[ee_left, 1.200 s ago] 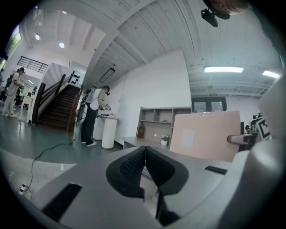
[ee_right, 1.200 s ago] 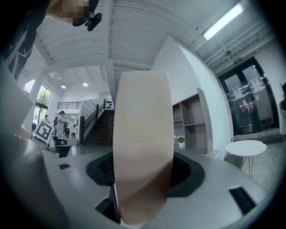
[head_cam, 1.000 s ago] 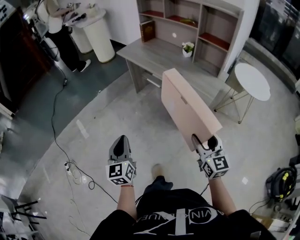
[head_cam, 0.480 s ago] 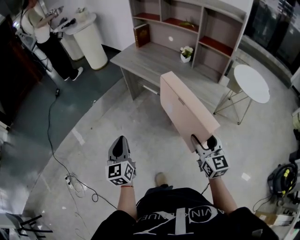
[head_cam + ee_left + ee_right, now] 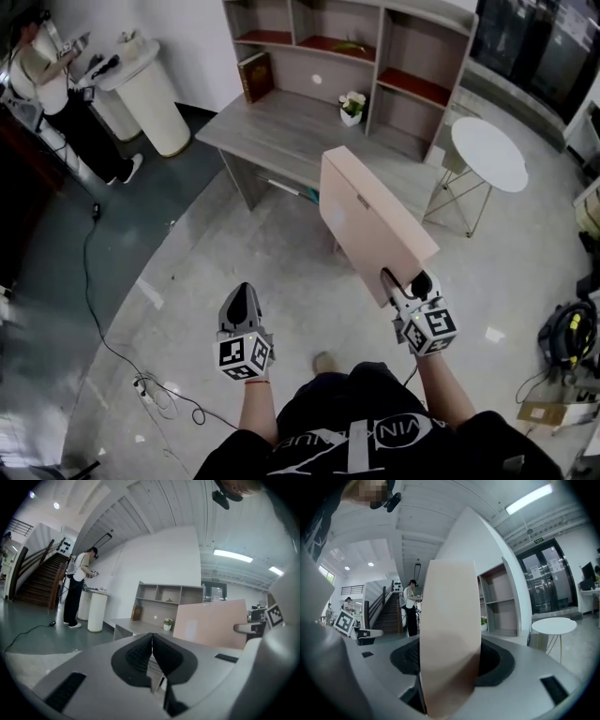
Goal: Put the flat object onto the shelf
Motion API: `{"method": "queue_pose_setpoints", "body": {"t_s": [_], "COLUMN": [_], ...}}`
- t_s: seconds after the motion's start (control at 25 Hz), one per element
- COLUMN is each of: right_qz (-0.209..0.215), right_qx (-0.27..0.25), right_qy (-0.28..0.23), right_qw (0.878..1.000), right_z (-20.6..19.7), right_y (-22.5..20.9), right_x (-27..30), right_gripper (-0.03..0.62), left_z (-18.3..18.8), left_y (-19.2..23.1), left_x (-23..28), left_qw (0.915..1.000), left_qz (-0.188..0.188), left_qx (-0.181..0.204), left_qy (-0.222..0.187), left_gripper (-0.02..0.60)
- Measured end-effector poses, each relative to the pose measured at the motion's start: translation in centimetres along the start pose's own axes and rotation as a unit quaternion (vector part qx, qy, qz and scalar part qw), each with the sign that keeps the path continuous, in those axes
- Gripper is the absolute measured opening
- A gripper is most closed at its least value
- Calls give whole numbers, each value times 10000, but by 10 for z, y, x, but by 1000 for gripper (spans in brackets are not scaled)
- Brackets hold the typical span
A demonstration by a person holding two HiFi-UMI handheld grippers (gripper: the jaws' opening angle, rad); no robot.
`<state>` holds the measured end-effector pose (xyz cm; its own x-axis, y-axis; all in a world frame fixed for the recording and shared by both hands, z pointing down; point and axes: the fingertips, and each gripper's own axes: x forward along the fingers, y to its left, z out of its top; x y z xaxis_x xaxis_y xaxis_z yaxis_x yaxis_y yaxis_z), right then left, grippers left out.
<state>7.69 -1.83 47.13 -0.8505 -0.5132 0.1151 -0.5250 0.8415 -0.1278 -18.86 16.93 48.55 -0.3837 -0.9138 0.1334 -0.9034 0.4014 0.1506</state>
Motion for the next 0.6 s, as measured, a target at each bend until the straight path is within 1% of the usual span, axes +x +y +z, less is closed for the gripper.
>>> {"method": "queue_pose_setpoints", "body": {"t_s": [0.2, 0.48, 0.6], "right_qz": [-322, -623, -723], "right_qx": [226, 720, 934], "right_qy": [28, -58, -97], "right_qw": [9992, 9954, 9930], "right_z": [-8, -13, -16], "right_y": [-20, -45, -57], "right_x": [-3, 3, 10], "right_gripper": [288, 289, 288], "left_z": [-13, -24, -30], "left_y": [-20, -19, -22], "left_x": [10, 25, 38], "left_qw": [9993, 9988, 9983], "left_qz": [-333, -358, -419], "left_qx": [70, -23, -27], "left_qy": [176, 322, 395], "left_gripper": [5, 5, 5]}}
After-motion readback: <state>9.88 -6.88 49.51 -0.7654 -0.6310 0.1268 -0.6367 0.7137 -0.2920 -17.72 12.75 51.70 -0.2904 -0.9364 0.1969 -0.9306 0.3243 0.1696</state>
